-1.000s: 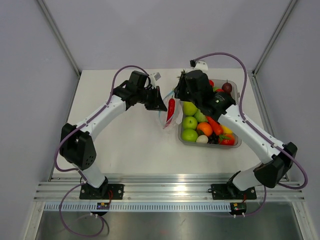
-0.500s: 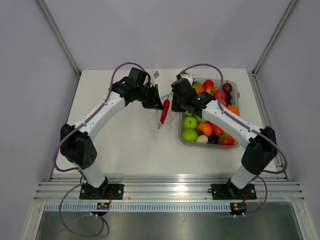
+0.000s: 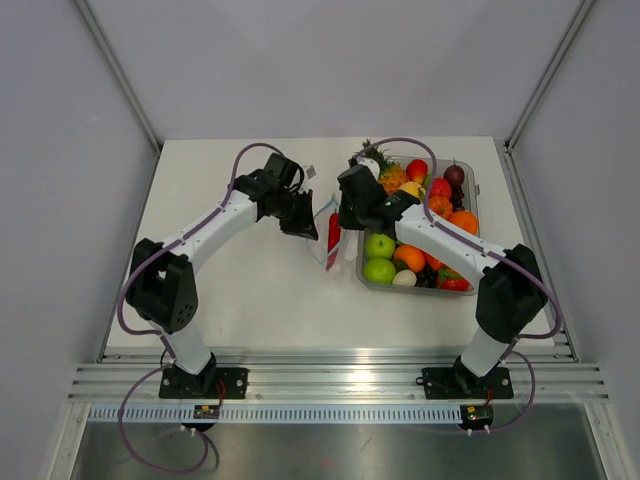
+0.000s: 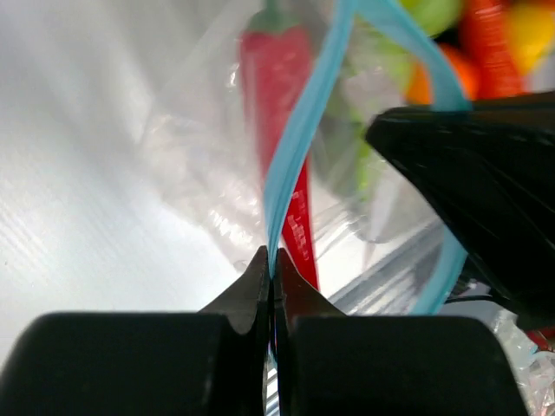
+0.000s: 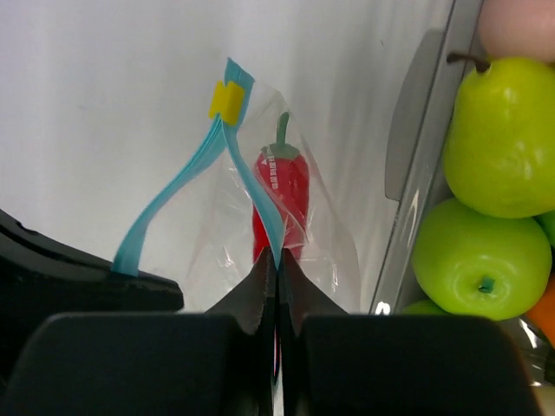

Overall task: Place the food in the zip-top bag and seal the zipper
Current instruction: Adjust the zipper food storage bag at the center of the board.

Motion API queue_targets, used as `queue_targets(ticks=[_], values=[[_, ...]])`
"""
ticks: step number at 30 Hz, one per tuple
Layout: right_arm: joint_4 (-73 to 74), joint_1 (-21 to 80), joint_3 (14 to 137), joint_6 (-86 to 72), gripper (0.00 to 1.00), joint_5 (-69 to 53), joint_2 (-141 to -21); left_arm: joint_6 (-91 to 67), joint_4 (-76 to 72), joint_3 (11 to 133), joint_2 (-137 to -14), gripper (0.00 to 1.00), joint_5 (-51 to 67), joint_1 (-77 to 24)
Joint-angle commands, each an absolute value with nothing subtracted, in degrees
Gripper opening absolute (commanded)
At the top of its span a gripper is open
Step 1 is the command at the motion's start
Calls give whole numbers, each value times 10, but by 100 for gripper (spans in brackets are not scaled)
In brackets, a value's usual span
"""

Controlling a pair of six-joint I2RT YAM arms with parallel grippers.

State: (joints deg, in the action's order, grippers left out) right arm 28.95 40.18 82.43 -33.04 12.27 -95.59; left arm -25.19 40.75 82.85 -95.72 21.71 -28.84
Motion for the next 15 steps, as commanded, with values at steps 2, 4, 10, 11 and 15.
queue_targets(ticks=[2, 4, 10, 11, 15], values=[[271, 403, 814, -338, 0, 122, -950, -231, 410, 864, -971, 0, 186, -288], [284, 403, 833, -331, 2, 131, -947, -229, 410, 886, -966, 0, 182, -288], [314, 403, 842, -302, 59, 154, -913, -216, 430, 914, -989, 0, 173, -288], [316, 403, 838, -296, 63, 161, -903, -219, 430, 911, -990, 0, 175, -288], [351, 400, 815, -264, 66, 241, -839, -218, 428, 904, -991, 0, 171, -288]])
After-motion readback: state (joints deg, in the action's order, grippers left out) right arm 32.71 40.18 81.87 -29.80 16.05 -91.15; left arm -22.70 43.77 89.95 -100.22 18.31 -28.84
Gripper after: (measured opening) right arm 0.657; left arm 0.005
